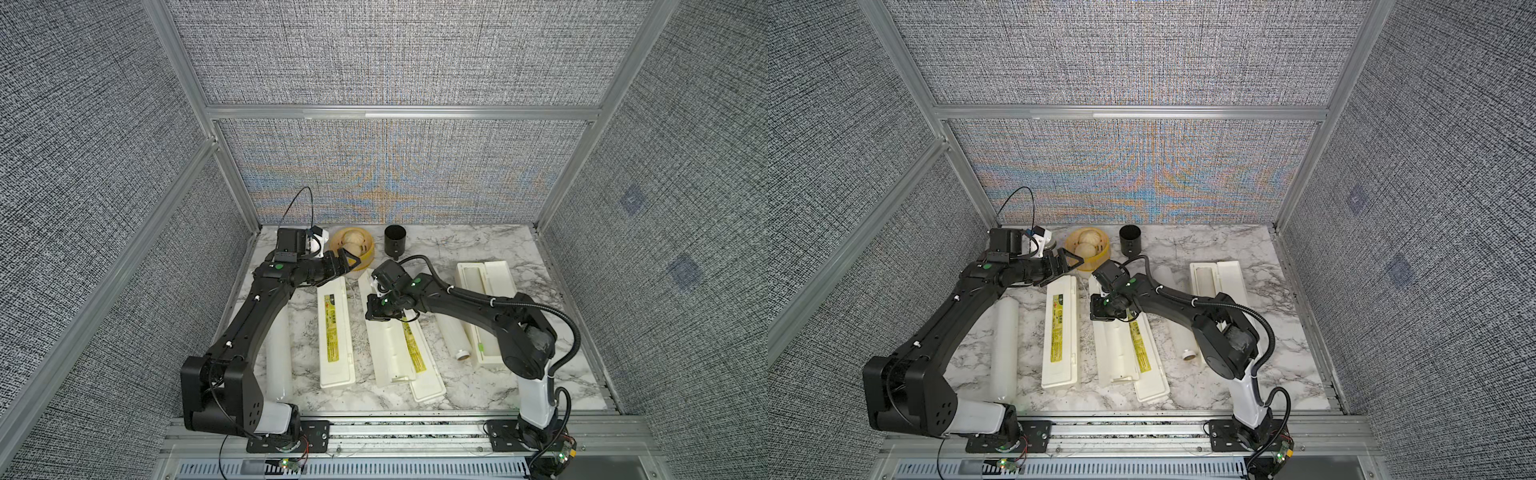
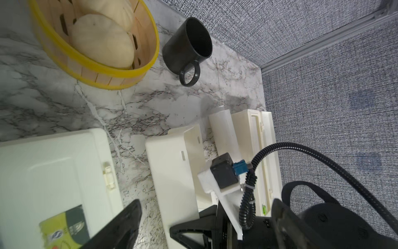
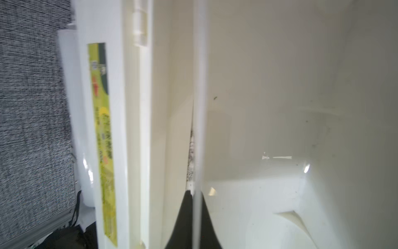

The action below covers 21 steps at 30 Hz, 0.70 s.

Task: Put plastic wrap rolls into dispensers
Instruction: Place the plastic wrap cutting box at the center of the board.

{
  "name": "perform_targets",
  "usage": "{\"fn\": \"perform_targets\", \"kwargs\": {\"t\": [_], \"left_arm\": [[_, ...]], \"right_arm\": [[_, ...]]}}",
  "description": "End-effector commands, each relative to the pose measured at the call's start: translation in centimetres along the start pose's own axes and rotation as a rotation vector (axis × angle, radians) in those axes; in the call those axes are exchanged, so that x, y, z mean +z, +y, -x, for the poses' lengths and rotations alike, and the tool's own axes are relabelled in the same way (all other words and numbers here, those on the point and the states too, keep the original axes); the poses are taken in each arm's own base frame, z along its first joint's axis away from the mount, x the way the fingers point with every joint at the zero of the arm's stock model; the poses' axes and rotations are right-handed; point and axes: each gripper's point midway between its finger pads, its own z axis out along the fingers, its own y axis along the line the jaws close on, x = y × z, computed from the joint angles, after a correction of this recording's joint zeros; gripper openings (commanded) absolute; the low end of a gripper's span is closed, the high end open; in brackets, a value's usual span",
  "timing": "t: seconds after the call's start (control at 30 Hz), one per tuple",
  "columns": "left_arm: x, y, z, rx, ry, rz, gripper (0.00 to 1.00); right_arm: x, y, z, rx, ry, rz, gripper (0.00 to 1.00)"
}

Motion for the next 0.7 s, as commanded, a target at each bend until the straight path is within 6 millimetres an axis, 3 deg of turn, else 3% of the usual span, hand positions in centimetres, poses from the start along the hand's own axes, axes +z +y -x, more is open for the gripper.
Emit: {"fn": "perform_targets", "kwargs": {"t": [0.0, 0.2, 0.33, 0.57, 0.67], "left_arm": [[-0.4, 1.0, -0.3, 0.019, 0.006, 0.040, 0.93], [-0.6, 2.1, -0.9, 0.015, 0.008, 0.066, 0.93], [-0.5, 2.8, -1.3, 0.009, 0.024, 0.075, 0.93], [-0.1, 3.5, -1.8, -0.009, 0.045, 0.087, 0.93], [0.0, 3.6, -1.9, -0.016, 0.047, 0.086, 0.93]], "right_arm": [[1.0, -2.6, 0.3, 0.040, -0.008, -0.156, 0.00], [2.8, -4.8, 0.5, 0.036, -0.006, -0.304, 0.00], [2.5, -4.8, 0.8, 0.022, -0.021, -0.317, 0.05], [0.0, -2.9, 1.8, -0.037, -0.056, -0.255, 0.49], [-1.5, -2.3, 2.1, -0.060, -0.070, -0.228, 0.58]]}}
